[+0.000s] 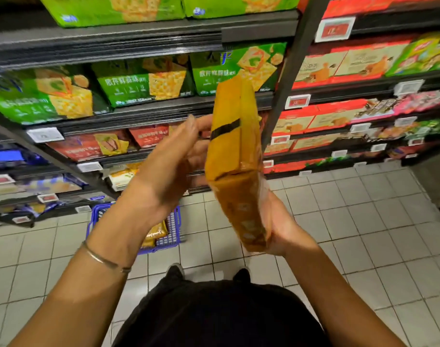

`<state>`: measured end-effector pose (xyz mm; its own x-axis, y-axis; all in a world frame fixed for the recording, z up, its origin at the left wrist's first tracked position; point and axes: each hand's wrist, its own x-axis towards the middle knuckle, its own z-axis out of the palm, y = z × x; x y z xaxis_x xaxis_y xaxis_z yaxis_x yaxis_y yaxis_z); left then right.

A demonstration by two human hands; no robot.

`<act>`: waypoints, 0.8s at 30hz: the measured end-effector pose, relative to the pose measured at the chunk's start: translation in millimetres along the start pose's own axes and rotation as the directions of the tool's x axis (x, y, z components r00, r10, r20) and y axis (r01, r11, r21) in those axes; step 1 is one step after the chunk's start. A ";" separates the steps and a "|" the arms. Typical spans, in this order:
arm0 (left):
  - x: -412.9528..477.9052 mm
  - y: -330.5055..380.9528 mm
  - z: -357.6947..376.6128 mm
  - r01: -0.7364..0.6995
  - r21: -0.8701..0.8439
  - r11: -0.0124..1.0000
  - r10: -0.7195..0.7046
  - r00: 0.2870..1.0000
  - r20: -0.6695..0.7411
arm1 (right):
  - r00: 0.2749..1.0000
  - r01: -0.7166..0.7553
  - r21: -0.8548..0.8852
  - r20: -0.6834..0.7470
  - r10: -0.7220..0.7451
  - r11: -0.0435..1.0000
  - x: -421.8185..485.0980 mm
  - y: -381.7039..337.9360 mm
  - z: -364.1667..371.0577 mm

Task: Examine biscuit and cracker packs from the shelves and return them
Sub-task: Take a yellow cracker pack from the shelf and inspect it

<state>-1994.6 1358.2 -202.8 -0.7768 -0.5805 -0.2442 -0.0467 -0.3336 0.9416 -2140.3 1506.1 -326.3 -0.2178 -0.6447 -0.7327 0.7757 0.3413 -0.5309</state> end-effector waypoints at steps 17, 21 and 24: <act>54.8 11.1 -46.4 -0.290 0.385 0.876 0.419 0.854 -0.309 | 0.531 0.837 -0.161 0.011 -0.848 0.522 2.1 -147.9 14.6; 78.5 33.5 -58.4 -0.397 0.365 0.842 0.507 0.813 -0.285 | 0.441 0.879 -0.218 0.039 -0.897 0.423 9.2 -177.4 29.8; 96.0 62.5 -64.5 -0.448 0.425 0.786 0.588 0.753 -0.295 | 0.339 0.924 -0.217 0.091 -0.936 0.314 14.4 -212.8 44.0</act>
<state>-2031.6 1233.7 -182.4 -0.4269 -0.8525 0.3017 0.0440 0.3137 0.9485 -2282.4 1394.0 -205.2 -0.7465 -0.6002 0.2872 -0.0862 -0.3408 -0.9362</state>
